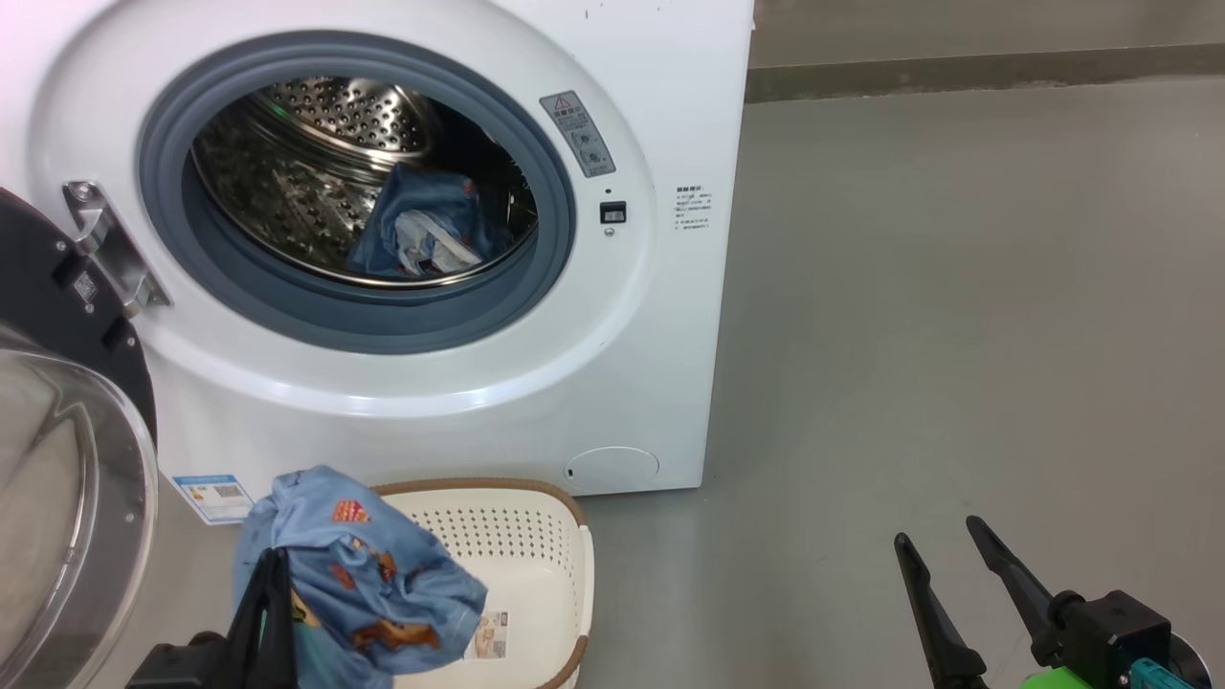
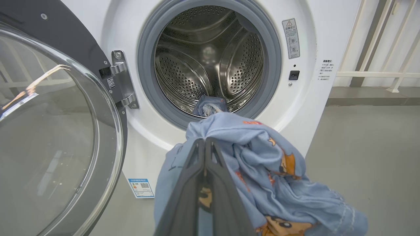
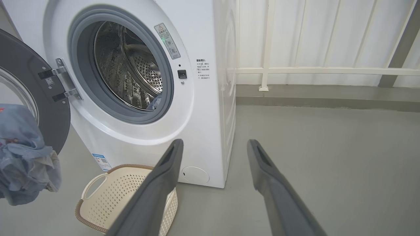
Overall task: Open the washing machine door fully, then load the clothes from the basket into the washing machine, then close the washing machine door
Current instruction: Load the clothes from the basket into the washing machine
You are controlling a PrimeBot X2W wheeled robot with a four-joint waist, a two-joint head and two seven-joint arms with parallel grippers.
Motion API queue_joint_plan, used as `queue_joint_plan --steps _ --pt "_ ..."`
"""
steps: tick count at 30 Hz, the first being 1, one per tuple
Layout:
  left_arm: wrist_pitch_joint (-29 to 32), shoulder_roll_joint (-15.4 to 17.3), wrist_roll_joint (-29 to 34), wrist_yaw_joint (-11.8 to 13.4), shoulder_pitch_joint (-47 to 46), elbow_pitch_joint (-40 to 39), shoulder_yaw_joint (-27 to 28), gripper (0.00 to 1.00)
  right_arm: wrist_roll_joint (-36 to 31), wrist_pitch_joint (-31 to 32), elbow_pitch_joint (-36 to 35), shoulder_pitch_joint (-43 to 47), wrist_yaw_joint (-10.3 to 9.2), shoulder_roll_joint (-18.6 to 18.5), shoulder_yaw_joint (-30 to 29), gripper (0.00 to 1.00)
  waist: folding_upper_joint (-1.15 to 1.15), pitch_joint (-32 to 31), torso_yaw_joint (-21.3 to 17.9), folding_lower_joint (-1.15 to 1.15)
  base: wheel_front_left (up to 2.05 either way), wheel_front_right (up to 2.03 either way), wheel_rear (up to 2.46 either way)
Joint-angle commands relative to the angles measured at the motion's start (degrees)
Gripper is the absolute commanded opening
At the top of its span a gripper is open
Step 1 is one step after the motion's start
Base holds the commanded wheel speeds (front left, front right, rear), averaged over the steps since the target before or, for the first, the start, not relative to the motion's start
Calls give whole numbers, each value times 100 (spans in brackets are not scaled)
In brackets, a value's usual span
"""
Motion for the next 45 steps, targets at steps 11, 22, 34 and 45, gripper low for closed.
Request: queue_joint_plan --steps 11,22,34,45 --pt "-55 91 -90 -6 -191 -64 184 0 -58 -14 -186 -121 51 -62 144 100 0 87 6 0 0 0 0" --pt "-148 -151 -300 -212 -797 380 222 0 -19 10 -393 -328 51 -184 234 100 0 678 -40 0 0 0 0" --pt "-124 -342 -660 -618 -2560 1471 540 0 78 -199 -585 -1065 51 -389 453 100 0 2105 -473 0 0 0 0" --pt "385 -3 -950 -1022 -4369 2467 858 0 226 -578 -296 -1660 51 -361 652 100 0 3145 -1008 0 0 0 0"
